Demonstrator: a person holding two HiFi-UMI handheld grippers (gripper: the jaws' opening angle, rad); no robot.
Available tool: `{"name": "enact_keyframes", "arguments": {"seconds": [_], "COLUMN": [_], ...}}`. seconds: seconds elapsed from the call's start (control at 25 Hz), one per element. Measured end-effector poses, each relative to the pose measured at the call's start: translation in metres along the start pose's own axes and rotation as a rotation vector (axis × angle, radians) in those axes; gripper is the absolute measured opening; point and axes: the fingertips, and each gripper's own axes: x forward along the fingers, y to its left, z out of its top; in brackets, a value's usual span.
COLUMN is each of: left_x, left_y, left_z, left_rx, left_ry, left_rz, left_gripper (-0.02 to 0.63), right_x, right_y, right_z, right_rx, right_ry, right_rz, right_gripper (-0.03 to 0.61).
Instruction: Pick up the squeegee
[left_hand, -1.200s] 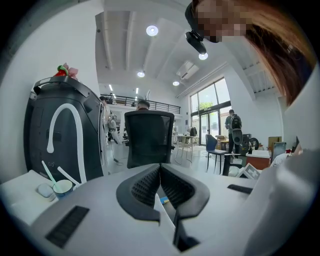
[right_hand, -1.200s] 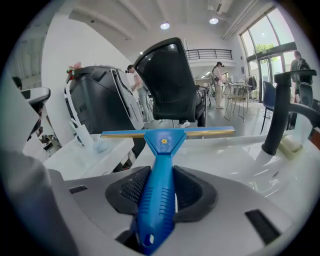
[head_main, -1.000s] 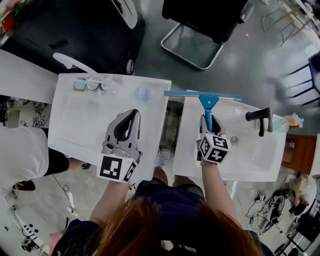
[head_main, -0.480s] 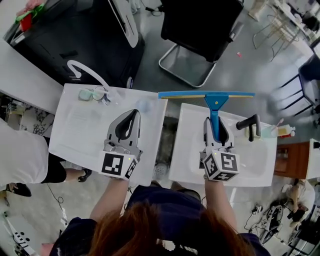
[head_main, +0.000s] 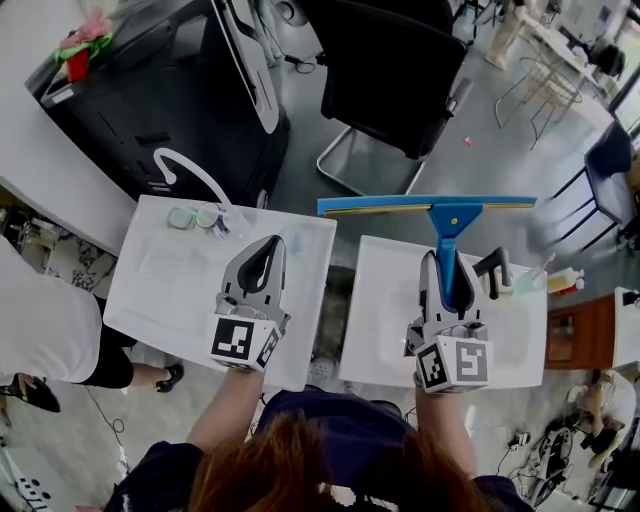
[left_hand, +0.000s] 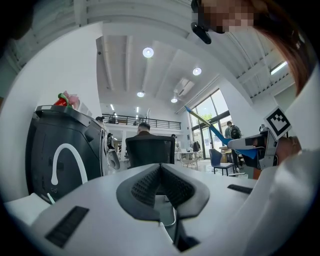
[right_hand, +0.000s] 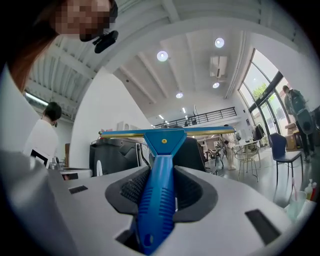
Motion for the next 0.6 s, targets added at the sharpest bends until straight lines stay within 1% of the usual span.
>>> {"name": "enact_keyframes", "arguments": {"seconds": [0.24,0.6], "left_x": [0.001,0.0], "left_y": [-0.006,-0.015], "left_z": [0.009,0.01], "left_rx": [-0.001,-0.01], "left_ry": [-0.016,-0.018], "left_rz": [-0.013,-0.033], "left_gripper": [0.021,0.021], "right_x": [-0.013,-0.025], "right_y": [0.003,0.005], "right_z": [0.013,0.015], "right_rx": [-0.018,-0.03], "right_ry": [-0.04,-0.039], "right_rz": [-0.021,-0.029], "right_gripper": [0.156,0.156]}}
